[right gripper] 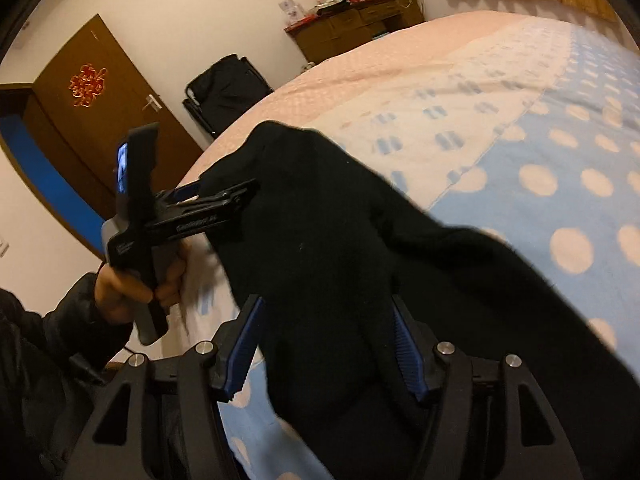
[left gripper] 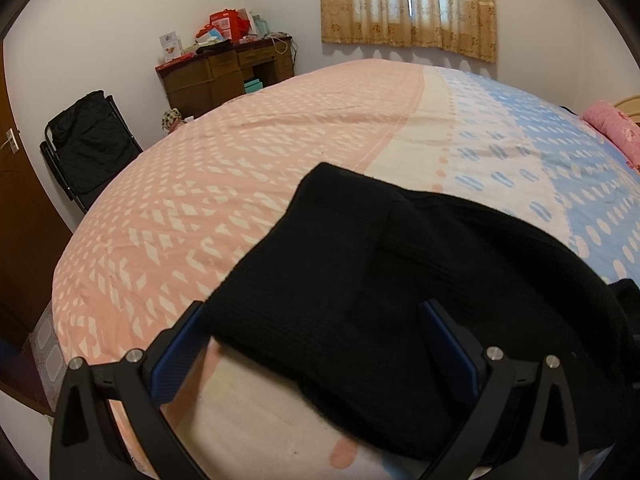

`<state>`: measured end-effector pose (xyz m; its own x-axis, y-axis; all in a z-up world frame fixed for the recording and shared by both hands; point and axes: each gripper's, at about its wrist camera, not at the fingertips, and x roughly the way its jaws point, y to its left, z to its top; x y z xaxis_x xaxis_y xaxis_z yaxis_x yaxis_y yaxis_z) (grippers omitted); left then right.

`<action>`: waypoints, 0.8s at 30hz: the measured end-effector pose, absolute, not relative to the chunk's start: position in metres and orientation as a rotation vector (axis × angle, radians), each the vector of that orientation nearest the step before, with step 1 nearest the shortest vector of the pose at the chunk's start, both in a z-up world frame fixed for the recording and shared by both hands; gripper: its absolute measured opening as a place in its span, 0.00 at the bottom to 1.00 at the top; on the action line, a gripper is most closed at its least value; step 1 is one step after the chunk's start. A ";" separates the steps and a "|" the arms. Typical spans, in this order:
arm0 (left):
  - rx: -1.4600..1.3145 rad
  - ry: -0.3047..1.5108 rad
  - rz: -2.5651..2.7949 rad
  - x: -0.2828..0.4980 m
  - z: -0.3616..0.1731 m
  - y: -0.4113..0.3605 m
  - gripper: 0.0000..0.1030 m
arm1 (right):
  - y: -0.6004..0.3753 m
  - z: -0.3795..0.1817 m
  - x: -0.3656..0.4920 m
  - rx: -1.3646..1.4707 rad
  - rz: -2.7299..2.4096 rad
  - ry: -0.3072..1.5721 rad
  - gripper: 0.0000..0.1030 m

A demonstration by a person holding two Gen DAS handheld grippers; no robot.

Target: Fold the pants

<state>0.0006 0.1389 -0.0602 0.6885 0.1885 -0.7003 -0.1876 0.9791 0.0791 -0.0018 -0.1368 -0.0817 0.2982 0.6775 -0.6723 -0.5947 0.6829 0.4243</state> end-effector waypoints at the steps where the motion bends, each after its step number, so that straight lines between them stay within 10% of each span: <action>1: 0.001 0.784 0.210 0.001 -0.060 0.139 1.00 | -0.137 -0.080 -0.003 0.097 0.855 0.944 0.61; 24: 0.004 0.780 0.203 0.003 -0.062 0.140 1.00 | -0.149 -0.085 0.107 0.351 0.818 0.922 0.60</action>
<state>0.0028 0.1398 -0.0616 0.6923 0.1829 -0.6980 -0.1802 0.9805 0.0782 0.1070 -0.1494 -0.0855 0.3390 0.7526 -0.5645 -0.4713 0.6552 0.5904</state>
